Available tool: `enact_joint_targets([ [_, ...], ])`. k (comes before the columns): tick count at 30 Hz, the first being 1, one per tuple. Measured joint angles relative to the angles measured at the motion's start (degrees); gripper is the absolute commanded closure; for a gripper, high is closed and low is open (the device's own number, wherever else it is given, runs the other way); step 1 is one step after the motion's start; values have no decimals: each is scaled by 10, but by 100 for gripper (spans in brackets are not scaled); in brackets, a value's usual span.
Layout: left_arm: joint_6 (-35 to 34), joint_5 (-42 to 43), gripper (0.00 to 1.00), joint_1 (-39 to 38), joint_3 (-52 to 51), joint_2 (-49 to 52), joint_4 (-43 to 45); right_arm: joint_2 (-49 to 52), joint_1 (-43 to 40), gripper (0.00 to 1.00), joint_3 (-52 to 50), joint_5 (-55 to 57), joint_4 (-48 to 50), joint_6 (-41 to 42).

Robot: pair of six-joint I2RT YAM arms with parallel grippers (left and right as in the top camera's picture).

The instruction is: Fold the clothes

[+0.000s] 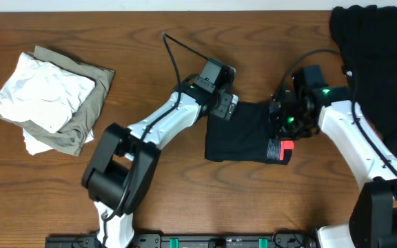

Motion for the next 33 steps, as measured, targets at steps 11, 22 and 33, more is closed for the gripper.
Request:
enact_joint_targets([
  [11, 5, 9, 17, 0, 0, 24, -90, 18, 9, 87, -138, -2, 164, 27],
  [22, -26, 9, 17, 0, -14, 21, -116, 24, 9, 86, -148, 43, 209, 54],
  [33, -143, 141, 21, -7, -14, 10, -267, 31, 9, 82, -156, 117, 373, 61],
])
